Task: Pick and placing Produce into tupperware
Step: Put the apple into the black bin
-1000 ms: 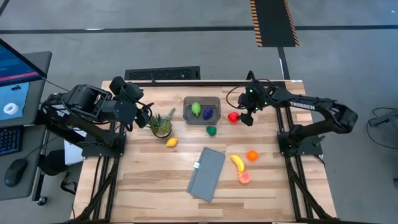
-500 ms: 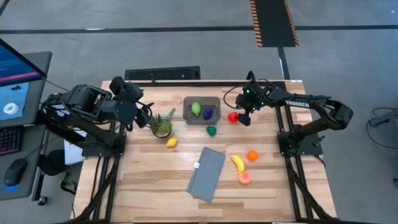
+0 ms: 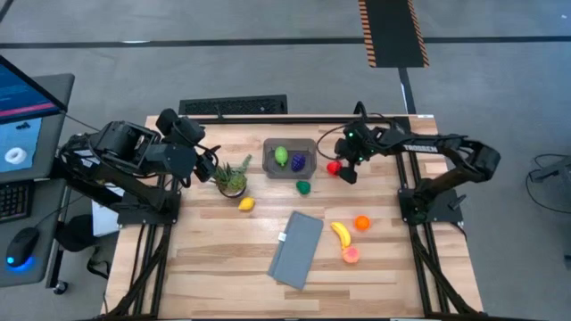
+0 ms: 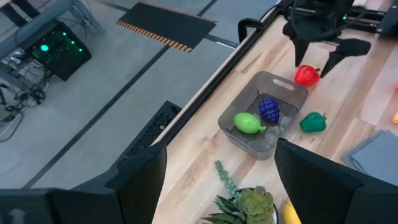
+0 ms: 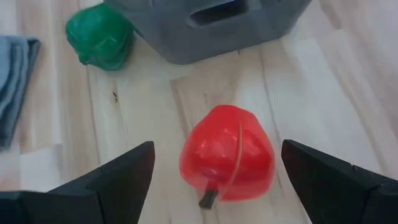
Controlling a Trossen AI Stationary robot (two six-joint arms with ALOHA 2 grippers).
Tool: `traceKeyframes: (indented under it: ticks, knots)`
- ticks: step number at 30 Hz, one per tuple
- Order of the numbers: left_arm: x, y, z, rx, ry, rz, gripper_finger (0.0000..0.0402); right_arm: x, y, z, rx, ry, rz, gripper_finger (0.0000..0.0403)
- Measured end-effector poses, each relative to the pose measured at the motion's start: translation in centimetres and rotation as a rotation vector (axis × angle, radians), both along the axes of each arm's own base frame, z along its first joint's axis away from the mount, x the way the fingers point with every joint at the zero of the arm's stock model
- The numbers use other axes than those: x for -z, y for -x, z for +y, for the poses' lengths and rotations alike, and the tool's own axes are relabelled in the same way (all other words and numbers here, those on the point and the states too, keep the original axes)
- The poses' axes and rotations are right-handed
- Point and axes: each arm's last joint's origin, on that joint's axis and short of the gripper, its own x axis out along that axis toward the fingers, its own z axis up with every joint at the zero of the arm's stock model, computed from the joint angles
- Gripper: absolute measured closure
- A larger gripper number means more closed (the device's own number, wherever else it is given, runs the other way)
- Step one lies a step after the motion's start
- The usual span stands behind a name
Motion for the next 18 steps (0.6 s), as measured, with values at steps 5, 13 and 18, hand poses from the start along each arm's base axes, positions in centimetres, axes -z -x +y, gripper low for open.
traceKeyframes:
  ticks: [5, 13, 18]
  knots:
    - [0.00, 0.00, 0.01, -0.001, 0.000, 0.000, 0.0113, 0.77, -0.64, 0.02, 0.002, 0.016, 0.013, 0.0028]
    - [0.00, 0.00, 0.00, 0.000, -0.001, 0.001, 0.0113, 0.70, -0.61, -0.45, 0.035, 0.024, -0.004, 0.0030]
    - [-0.01, 0.00, 0.02, 0.000, -0.010, 0.003, 0.0113, 0.73, -0.57, -0.43, 0.035, 0.021, 0.001, 0.0030]
